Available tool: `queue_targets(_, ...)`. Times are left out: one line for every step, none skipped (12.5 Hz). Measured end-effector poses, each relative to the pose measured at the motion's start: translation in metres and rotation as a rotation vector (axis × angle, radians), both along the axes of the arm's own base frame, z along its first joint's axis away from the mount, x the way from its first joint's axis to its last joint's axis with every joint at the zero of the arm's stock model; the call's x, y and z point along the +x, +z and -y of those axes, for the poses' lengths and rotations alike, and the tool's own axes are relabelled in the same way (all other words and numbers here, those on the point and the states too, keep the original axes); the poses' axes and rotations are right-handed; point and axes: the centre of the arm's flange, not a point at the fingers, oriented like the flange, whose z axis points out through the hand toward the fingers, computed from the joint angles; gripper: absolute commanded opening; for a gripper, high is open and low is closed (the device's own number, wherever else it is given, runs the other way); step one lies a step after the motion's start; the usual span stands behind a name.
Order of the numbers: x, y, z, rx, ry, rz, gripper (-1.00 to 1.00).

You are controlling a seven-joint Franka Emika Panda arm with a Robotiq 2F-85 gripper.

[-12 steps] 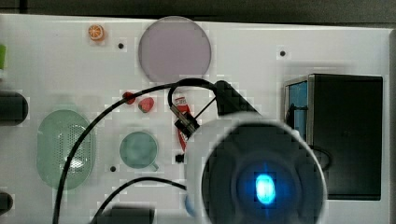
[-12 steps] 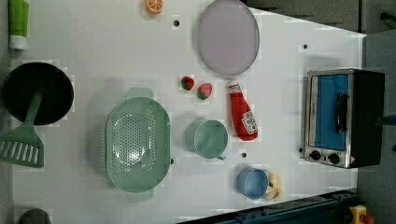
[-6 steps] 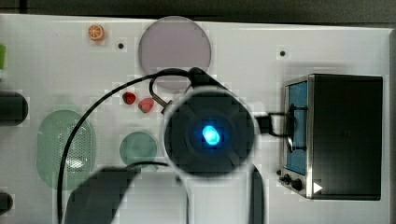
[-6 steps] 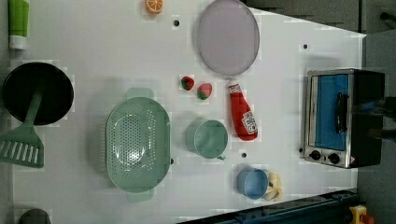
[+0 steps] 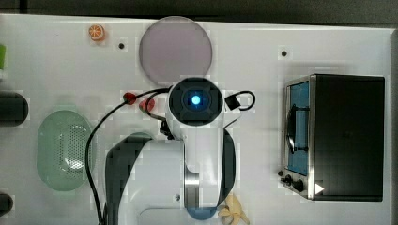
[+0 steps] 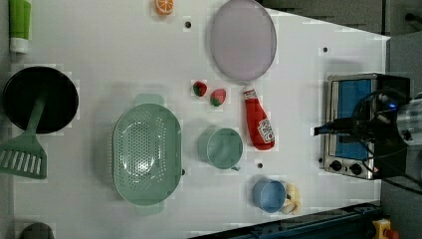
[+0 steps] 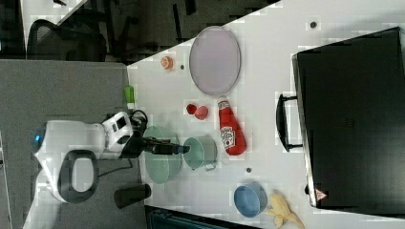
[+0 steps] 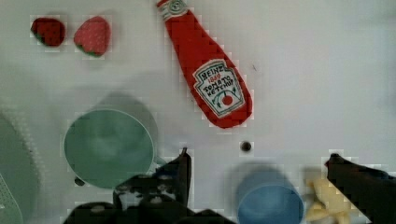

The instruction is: Pick Ketchup from the table and place it in strainer.

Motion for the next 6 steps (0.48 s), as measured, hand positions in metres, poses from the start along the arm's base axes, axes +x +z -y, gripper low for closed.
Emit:
queue_targets(-0.002, -0.009, 0.0, 0.019, 0.067, 0.016, 1.0)
queue_targets(-0.002, -0.019, -0.001, 0.027, 0.135, 0.047, 1.0)
queue_targets(-0.003, -0.028, -0.001, 0.031, 0.196, 0.08, 1.0)
queue_targets(-0.003, -0.034, -0.002, 0.034, 0.237, 0.111, 1.0)
queue_targets(-0.003, -0.039, -0.002, 0.036, 0.266, 0.136, 1.0)
queue_targets(-0.005, -0.045, -0.001, 0.034, 0.283, 0.156, 1.0)
